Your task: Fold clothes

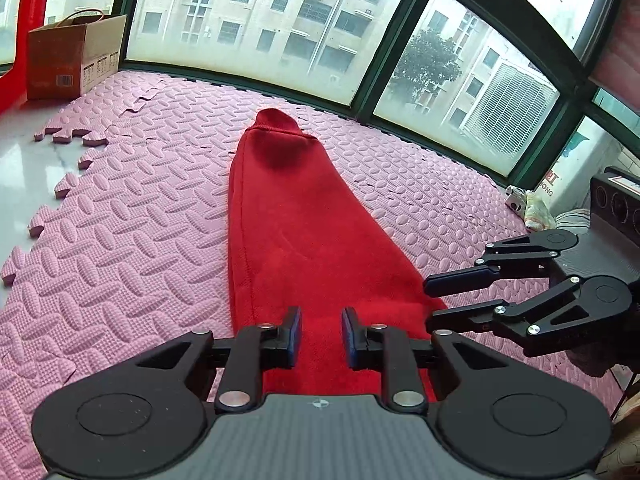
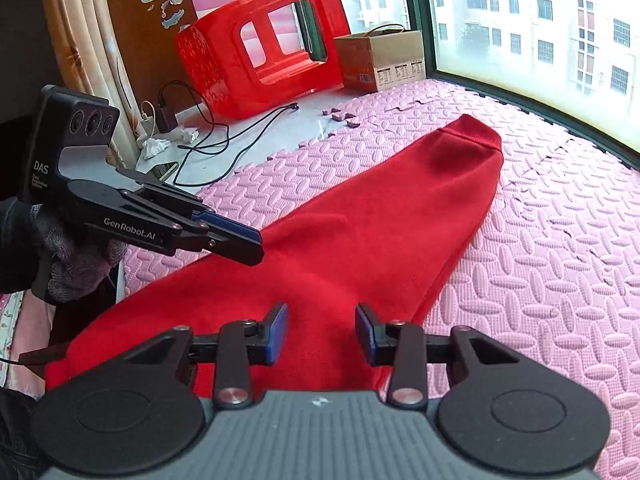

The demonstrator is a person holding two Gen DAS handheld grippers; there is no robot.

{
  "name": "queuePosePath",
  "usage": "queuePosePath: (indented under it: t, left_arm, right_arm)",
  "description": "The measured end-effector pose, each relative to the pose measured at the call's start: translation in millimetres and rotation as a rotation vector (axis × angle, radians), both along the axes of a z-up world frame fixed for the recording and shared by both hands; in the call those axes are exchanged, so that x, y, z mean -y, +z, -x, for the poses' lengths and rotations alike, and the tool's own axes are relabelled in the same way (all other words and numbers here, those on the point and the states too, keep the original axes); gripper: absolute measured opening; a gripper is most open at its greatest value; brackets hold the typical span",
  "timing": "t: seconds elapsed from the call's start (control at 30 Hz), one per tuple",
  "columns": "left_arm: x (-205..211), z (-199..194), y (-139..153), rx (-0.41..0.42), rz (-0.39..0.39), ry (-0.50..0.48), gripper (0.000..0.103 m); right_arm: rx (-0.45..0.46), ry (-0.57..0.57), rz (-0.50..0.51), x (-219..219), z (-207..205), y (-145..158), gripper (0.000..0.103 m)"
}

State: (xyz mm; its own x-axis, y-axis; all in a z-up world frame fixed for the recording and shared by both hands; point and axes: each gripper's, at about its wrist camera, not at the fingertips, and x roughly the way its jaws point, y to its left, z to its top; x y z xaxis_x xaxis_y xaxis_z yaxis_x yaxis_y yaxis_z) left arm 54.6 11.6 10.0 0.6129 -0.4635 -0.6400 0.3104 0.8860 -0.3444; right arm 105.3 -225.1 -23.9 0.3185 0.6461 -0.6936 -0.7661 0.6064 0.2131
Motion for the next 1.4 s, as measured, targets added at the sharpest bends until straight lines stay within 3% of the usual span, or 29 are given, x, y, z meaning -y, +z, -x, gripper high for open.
queuePosePath:
  t: [0.13,0.3,0.37,0.53,0.63,0.73,0.83,0.9,1.0,1.17,1.23,1.4]
  left_arm:
    - [4.8,-25.2,-4.1,-0.002,-0.010,0.000,0.024]
    - [-10.2,-45.4,-26.6,-0.065,-0.019,0.038,0.018]
    - [-15.6,-46.1,-25.9,-0.072,0.015,0.043,0.017]
    - [-8.1,-50.0,-15.4,-0.028,0.003,0.019,0.017]
    - [-5.1,-60.2,-22.3,-0.051,-0.043,0.021,0.017]
    - [-9.7,-61.8,-26.1,-0.059,-0.026,0.018,0.017]
    - [-9.0,-59.2,-22.0,-0.050,-0.025,0.014,0.018]
    - [-5.7,-59.2,-19.2,-0.046,-0.019,0.004,0.018]
    - [-0.8,-59.2,-15.1,-0.039,-0.010,-0.012,0.019]
    - [7.1,-59.8,-12.1,-0.039,0.001,-0.043,0.023]
    - [9.6,-60.3,-13.0,-0.045,-0.002,-0.053,0.023]
    - [13.7,-60.4,-15.0,-0.060,0.013,-0.074,0.024]
  right_arm:
    - [0.007,-0.032,-0.007,-12.4,-15.3,4.2,0.038]
    - [-0.037,-0.089,0.041,-16.5,-38.9,-17.3,0.033]
    - [-0.066,-0.103,0.009,-12.4,-44.8,-17.2,0.033]
    - [-0.071,-0.170,-0.035,-4.3,-74.1,-10.9,0.033]
    - [-0.091,-0.214,-0.057,-3.1,-100.6,-13.5,0.033]
    - [-0.077,-0.245,-0.073,-4.8,-124.0,-13.0,0.033]
    - [-0.046,-0.301,-0.083,-4.3,-144.5,-9.1,0.038]
    - [-0.029,-0.338,-0.078,-5.4,-160.2,-9.6,0.048]
    - [-0.044,-0.363,-0.061,-8.2,-185.3,-20.1,0.048]
    - [-0.147,-0.349,-0.115,-10.0,-212.0,-40.4,0.051]
    - [-0.141,-0.342,-0.134,-12.1,-212.4,-43.9,0.052]
    - [-0.167,-0.333,-0.166,-12.4,-215.6,-48.0,0.038]
